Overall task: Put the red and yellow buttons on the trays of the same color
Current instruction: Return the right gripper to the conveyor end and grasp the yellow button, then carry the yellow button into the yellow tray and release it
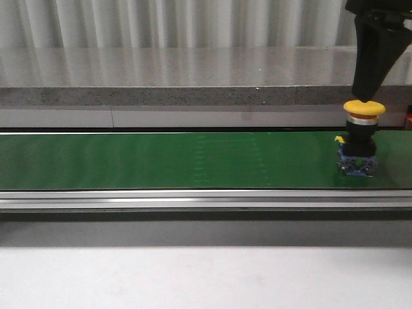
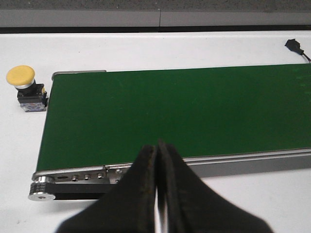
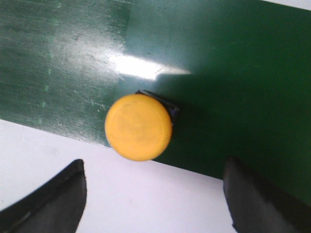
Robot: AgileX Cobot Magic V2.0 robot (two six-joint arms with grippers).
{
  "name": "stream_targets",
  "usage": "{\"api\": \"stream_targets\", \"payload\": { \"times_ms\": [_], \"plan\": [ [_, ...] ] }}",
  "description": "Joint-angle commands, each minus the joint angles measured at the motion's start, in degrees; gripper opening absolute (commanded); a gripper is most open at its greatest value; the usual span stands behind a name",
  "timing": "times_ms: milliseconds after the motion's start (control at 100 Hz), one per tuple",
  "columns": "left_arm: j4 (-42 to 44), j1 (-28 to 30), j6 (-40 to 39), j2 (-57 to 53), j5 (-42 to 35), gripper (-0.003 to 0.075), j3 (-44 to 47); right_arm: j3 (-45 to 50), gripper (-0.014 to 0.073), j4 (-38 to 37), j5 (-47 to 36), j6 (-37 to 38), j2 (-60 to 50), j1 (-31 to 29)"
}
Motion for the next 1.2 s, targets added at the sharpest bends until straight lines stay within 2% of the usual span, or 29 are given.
{"api": "stream_targets", "payload": {
  "times_ms": [0, 200, 270, 390, 510, 700, 870, 1190],
  "plan": [
    [-0.6, -0.4, -0.3, 0.1, -4.2, -0.0020, -1.6, -1.1, 0.0580, 0.2, -2.8, -1.7, -0.2, 0.0],
    [-0.6, -0.4, -0.3, 0.1, -4.2, -0.0020, -1.6, -1.1, 0.0559, -1.8, -5.4, -2.3, 4.7, -0.1],
    [-0.6, -0.4, -0.3, 0.1, -4.2, -0.0020, -1.6, -1.1, 0.0479, -2.2, -4.7, -2.2, 5.6, -0.1],
    [-0.6, -0.4, -0.3, 0.1, -4.2, -0.0020, -1.6, -1.1, 0.0276, -2.4, -4.1, -2.2, 5.6, -0.1],
    [-0.6, -0.4, -0.3, 0.1, -4.2, -0.0020, -1.6, -1.1, 0.0184, -2.5, -4.3, -2.2, 4.9, -0.1],
    [-0.6, -0.4, -0.3, 0.1, -4.2, -0.0020, -1.6, -1.1, 0.0179, -3.0, -5.1, 1.4, 1.2, -0.5],
    [-0.6, -0.4, -0.3, 0.1, -4.2, -0.0020, -1.6, -1.1, 0.0179, -3.2, -5.2, 4.7, -3.6, -3.7],
    [-0.6, -0.4, -0.3, 0.1, -4.2, -0.0020, -1.6, -1.1, 0.0179, -3.2, -3.9, 10.5, -8.5, -20.1]
  ]
}}
